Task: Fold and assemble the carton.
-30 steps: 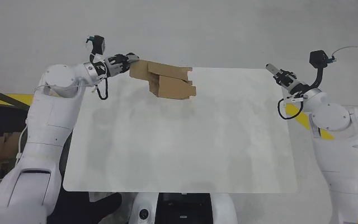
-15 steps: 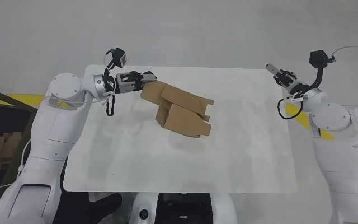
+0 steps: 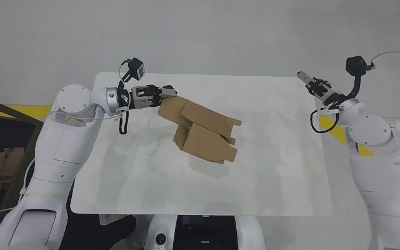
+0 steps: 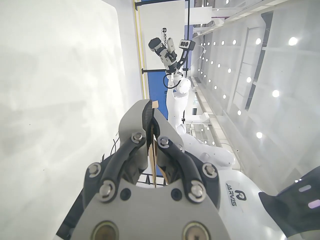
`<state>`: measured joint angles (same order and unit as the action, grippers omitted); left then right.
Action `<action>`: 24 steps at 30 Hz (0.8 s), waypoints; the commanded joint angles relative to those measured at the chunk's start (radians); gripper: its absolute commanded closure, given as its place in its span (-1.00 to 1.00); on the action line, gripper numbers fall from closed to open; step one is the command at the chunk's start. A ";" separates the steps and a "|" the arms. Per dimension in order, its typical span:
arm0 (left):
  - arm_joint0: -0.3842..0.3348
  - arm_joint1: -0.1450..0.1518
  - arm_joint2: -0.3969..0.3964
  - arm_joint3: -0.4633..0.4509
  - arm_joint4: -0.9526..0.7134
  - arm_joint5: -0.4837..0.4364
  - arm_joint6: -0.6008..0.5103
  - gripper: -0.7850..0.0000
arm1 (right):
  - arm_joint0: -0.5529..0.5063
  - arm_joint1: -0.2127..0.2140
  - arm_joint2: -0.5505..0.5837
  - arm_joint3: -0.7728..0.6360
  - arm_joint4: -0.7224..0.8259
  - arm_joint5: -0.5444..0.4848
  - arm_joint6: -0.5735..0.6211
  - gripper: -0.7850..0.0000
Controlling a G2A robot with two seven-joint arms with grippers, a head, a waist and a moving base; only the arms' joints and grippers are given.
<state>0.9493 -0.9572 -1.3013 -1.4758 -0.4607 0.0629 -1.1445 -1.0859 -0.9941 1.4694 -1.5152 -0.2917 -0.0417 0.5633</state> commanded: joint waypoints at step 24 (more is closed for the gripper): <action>0.012 -0.001 0.008 -0.011 0.011 -0.009 0.020 1.00 | -0.017 -0.004 -0.023 -0.006 0.036 -0.032 0.023 -1.00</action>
<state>0.9534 -0.9576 -1.2987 -1.4802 -0.4579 0.0597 -1.1382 -1.1001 -0.9968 1.4524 -1.5238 -0.2771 -0.0619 0.5744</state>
